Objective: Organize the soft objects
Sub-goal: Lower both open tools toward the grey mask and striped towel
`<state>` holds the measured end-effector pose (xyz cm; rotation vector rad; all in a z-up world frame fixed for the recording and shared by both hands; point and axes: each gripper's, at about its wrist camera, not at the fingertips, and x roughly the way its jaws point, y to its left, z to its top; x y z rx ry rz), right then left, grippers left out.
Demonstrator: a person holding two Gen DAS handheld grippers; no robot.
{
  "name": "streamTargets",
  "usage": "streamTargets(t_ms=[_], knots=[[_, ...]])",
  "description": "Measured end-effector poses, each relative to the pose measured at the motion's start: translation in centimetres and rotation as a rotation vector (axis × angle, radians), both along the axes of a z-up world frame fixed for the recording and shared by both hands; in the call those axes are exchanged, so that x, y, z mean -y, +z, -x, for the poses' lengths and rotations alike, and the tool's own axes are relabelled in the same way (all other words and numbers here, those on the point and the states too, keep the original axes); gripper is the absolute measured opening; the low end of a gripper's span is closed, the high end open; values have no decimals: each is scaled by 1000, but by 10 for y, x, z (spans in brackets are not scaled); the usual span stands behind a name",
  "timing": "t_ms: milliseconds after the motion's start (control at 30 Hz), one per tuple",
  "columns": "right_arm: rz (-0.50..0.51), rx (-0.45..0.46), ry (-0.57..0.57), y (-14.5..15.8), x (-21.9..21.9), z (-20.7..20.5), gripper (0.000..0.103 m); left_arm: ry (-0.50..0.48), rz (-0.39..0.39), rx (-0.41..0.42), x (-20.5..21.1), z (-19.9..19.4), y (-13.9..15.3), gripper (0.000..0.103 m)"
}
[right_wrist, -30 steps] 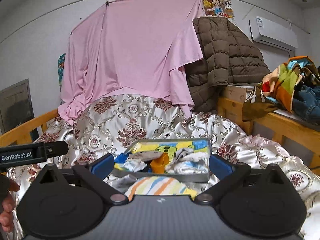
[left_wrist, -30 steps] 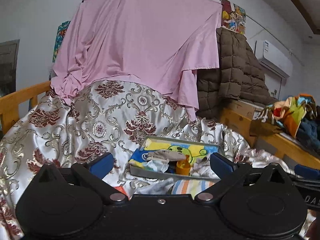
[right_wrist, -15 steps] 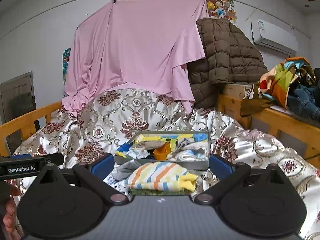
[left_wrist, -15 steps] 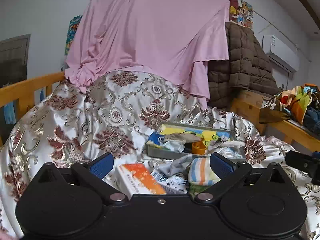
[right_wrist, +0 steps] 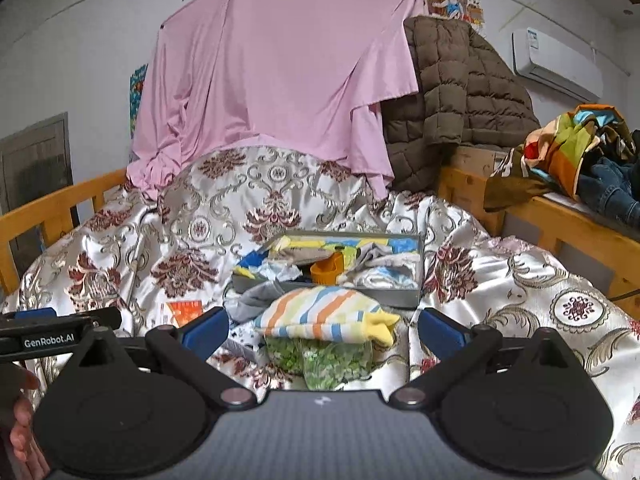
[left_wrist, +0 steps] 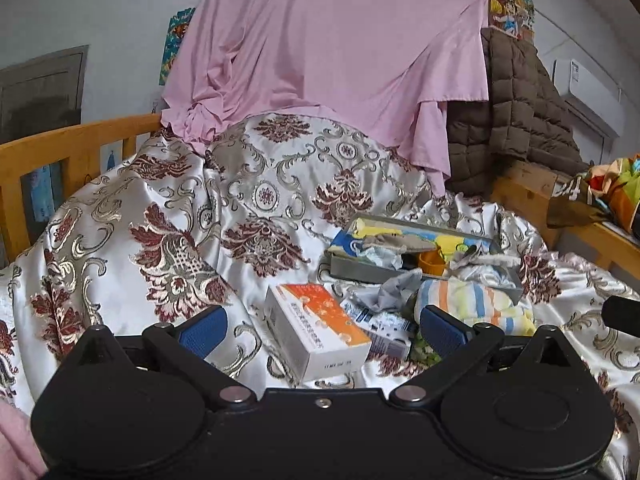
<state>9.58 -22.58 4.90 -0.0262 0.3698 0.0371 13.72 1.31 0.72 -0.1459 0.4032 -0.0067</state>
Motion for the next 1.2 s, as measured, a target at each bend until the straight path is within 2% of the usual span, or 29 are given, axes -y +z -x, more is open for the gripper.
streamTargets(t_ms=[367, 600, 933, 1200], knots=[[41, -120, 23, -20, -14, -14, 103, -4, -29, -54, 4, -4, -7, 102], [84, -183, 65, -33, -30, -22, 103, 30, -38, -127, 5, -11, -11, 102], [127, -210, 87, -43, -44, -33, 103, 75, -2, -230, -1, -28, -21, 102], [116, -198, 92, -41, -43, -40, 103, 109, 47, -267, -9, -38, -22, 102]])
